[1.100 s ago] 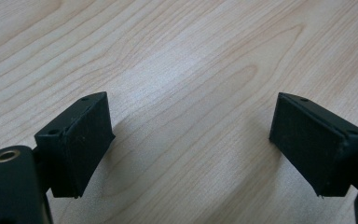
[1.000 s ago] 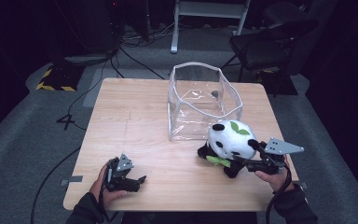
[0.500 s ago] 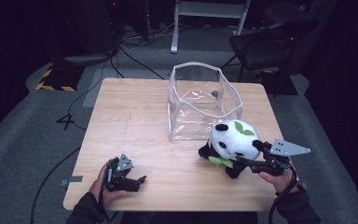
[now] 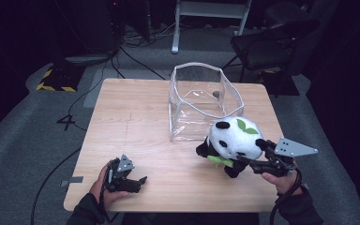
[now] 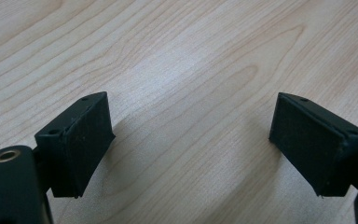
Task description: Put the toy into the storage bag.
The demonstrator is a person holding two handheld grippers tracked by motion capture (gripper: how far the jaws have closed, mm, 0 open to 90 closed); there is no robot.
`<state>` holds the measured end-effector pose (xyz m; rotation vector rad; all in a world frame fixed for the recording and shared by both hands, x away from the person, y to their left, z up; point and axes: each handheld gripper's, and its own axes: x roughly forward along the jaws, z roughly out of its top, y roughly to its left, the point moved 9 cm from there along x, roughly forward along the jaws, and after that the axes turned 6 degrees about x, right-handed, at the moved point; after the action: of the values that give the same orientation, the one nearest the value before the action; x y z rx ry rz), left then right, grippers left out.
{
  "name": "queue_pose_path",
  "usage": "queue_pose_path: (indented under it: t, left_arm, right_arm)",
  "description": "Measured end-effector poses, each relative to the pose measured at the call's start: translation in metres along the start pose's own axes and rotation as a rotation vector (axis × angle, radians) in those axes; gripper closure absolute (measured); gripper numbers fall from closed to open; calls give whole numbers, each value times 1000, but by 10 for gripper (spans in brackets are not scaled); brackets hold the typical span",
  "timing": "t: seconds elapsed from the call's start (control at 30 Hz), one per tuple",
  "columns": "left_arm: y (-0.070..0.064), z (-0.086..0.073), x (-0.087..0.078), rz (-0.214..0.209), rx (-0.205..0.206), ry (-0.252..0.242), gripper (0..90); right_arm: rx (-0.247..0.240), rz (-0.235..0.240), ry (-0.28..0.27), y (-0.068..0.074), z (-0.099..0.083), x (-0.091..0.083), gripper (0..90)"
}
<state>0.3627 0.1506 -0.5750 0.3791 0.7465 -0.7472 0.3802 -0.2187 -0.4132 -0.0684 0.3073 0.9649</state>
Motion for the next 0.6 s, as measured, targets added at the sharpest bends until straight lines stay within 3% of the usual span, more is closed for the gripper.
queue_pose_path:
  t: [0.6]
  left_arm:
    - [0,0,0,1,-1,0,132]
  right_arm:
    - [-59,3,-52,13,51,-12,388]
